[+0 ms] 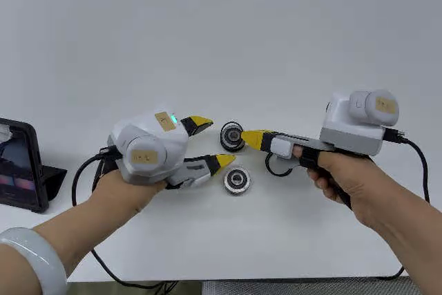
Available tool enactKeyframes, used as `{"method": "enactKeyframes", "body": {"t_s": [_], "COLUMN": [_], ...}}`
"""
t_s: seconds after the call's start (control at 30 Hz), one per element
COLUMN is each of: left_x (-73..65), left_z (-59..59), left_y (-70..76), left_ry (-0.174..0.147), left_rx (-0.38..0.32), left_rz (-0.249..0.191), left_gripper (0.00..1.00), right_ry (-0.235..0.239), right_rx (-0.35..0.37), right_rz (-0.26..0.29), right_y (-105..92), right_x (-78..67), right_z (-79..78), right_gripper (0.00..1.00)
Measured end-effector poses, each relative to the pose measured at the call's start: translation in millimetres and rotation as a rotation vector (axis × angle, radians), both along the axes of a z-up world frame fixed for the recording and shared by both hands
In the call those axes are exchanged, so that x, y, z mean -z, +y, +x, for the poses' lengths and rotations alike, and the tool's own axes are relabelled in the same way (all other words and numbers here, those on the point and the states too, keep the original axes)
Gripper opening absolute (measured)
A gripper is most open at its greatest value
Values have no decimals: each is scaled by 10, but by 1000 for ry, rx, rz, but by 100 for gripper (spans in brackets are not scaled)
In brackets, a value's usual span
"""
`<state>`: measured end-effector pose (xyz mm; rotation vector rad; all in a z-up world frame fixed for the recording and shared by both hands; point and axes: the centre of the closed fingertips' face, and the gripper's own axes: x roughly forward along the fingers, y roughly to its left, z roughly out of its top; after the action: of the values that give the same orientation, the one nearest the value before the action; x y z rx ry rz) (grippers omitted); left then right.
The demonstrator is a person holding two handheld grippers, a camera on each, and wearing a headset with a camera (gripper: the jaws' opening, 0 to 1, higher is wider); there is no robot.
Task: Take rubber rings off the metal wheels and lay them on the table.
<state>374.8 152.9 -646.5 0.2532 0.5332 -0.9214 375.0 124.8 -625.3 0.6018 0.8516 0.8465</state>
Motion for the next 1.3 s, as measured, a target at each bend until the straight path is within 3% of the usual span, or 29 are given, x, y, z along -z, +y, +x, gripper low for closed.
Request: {"method": "enactKeyframes", "body": {"t_s": [0.5,0.77,1.03,1.3], "left_x": [23,36,49,54], "left_z": [-63,-88,-119,-118], "left_y": [122,130,157,183], "left_ry": [16,18,25,27], "left_rx": [-26,-28,-31,-34], "left_rz": [-22,-19,-15,-11], "left_gripper": [53,55,55,54], "right_ry": [4,33,55,39], "right_rx": [50,96,139,110], "right_rz": [28,-6,-49,-131], "right_y": [-225,-491,-699,-771], "right_x": [-145,-25,111,229], "right_z": [-208,-315,-308,-322], "right_gripper": [2,2,2,2]}}
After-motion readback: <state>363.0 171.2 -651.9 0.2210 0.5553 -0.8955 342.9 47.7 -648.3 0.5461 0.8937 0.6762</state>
